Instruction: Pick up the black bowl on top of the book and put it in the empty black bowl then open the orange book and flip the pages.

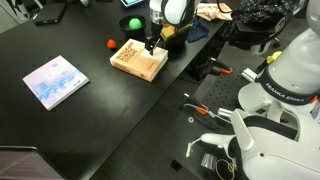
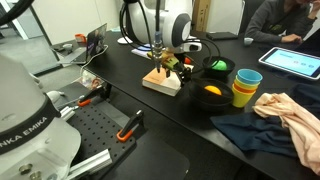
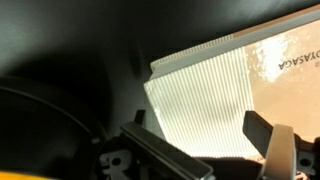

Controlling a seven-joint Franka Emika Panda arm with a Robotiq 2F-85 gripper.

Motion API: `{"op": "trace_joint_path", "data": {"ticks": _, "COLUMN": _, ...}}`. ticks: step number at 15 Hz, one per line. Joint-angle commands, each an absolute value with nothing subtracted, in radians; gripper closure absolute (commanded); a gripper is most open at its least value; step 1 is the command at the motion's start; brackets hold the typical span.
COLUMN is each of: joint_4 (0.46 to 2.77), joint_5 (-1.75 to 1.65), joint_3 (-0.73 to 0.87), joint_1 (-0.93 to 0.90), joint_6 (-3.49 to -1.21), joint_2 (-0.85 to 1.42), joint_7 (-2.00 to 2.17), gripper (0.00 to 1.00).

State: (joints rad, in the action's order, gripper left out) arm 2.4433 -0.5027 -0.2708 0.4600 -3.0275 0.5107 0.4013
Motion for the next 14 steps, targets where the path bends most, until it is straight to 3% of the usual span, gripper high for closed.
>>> {"op": "trace_joint_path", "data": {"ticks": 1, "joint_4": 2.452, "joint_5": -0.26, "joint_3": -0.186, "joint_1": 0.345, "joint_6": -3.036, "joint_2": 0.483, "joint_7": 0.185, "gripper": 0.0}}
{"op": "trace_joint_path", "data": {"ticks": 14, "joint_4": 2.486, "joint_5": 0.145, "joint_3": -0.425, "joint_1": 0.538, "joint_6": -3.118, "joint_2": 0.535, "joint_7": -0.095, "gripper": 0.0}}
